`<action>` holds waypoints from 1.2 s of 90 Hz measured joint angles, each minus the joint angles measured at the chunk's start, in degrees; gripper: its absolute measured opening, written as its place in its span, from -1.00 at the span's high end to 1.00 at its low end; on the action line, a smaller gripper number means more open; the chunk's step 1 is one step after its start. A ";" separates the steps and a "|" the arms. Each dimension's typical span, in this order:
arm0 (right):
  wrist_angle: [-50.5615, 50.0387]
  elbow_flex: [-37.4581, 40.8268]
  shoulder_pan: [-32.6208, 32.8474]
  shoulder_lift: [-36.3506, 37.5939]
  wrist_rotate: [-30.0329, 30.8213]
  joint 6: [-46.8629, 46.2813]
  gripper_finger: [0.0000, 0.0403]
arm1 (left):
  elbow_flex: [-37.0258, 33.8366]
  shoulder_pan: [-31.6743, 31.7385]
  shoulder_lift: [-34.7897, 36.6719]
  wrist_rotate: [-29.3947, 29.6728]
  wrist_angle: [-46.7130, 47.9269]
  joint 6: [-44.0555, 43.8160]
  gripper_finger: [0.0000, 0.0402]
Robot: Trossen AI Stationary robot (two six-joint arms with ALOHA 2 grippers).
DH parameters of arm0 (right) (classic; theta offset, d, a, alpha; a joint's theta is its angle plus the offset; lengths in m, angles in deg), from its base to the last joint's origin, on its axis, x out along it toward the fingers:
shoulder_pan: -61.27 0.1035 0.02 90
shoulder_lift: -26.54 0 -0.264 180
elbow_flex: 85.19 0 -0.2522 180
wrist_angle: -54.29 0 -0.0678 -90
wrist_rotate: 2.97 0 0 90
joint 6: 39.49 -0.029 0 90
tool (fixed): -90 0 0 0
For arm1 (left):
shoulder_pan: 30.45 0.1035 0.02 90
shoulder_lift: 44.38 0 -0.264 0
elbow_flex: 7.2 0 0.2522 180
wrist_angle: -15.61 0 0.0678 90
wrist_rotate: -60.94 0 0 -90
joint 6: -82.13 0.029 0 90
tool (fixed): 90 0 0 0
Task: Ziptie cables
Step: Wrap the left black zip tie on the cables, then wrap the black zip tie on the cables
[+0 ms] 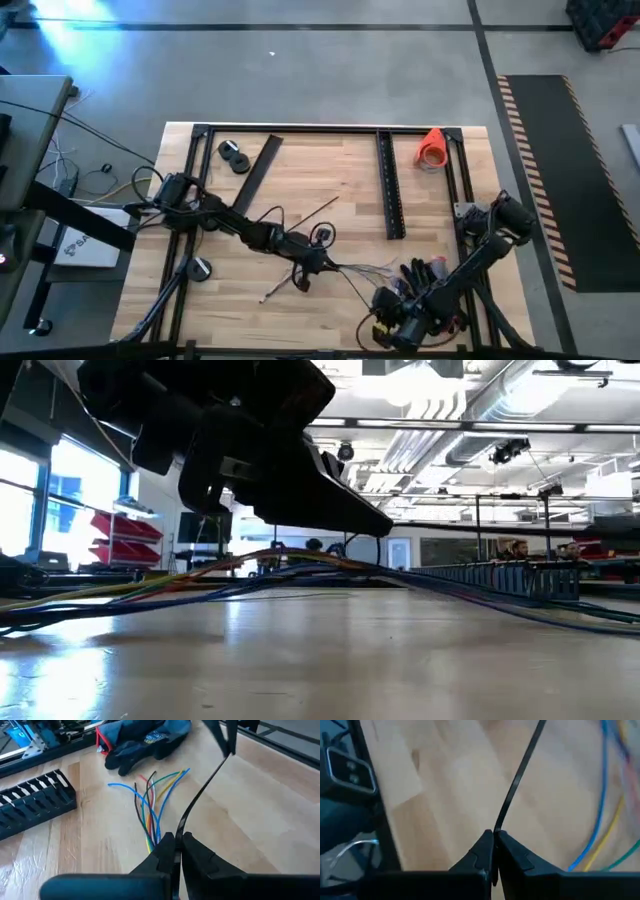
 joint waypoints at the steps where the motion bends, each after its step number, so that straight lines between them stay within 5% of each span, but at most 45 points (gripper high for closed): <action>1: 0.28 0.00 0.28 -0.14 -0.24 -0.61 1.00 | 0.00 0.00 0.00 -0.02 0.01 0.00 0.99; 37: 7.05 -0.18 10.56 -6.41 -2.30 -23.55 1.00 | 0.00 0.00 0.00 -1.41 1.62 0.96 0.99; 60: 3.94 -2.97 11.28 -7.32 -4.00 -24.16 1.00 | -0.15 0.50 0.09 1.11 2.69 1.38 0.99; 74: 0.13 -5.26 9.43 -7.18 -10.06 -20.33 0.98 | -0.15 0.37 0.09 0.06 2.96 1.39 0.99; 92: -11.35 -8.65 6.11 -2.86 -18.36 -13.73 0.64 | -0.14 0.55 0.09 0.13 2.87 1.36 0.99; 108: -20.08 -10.69 2.90 2.94 -14.85 -6.07 0.20 | -0.13 0.09 1.75 -0.10 2.97 0.31 1.00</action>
